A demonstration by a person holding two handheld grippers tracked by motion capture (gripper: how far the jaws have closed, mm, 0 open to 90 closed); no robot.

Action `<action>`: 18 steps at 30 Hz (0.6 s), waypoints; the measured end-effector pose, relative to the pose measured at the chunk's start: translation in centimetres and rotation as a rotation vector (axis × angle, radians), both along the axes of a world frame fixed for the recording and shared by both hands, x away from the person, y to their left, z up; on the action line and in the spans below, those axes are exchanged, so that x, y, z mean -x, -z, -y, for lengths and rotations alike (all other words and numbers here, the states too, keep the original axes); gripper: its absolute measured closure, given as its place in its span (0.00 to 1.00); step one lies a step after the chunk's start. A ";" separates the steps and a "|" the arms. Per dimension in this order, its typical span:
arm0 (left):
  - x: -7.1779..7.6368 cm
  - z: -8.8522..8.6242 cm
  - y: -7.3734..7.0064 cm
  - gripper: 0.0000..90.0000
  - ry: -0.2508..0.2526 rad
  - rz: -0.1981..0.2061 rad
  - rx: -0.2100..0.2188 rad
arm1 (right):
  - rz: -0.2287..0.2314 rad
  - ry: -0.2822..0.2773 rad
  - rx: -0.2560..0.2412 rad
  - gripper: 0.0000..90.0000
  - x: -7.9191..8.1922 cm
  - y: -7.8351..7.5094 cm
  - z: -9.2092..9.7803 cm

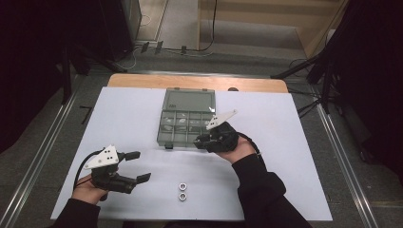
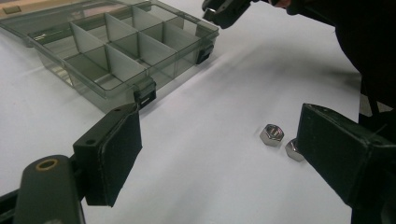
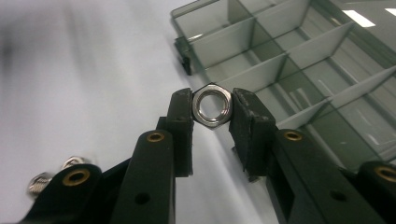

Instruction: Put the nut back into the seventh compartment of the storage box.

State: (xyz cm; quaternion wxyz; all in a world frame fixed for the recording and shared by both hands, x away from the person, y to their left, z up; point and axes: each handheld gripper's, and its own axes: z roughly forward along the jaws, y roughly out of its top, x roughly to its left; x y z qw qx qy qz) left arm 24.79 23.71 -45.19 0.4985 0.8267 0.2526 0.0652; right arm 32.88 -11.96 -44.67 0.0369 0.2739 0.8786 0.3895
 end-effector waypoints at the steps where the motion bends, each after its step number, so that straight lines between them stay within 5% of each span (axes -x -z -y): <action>1: 0.0 0.0 0.0 0.16 0.000 0.000 0.000 | 0.003 0.008 0.002 0.79 -0.3 0.1 0.0; 18: 0.0 0.0 0.1 0.16 0.001 -0.003 0.001 | 0.006 0.066 0.014 0.79 -2.4 1.1 -0.8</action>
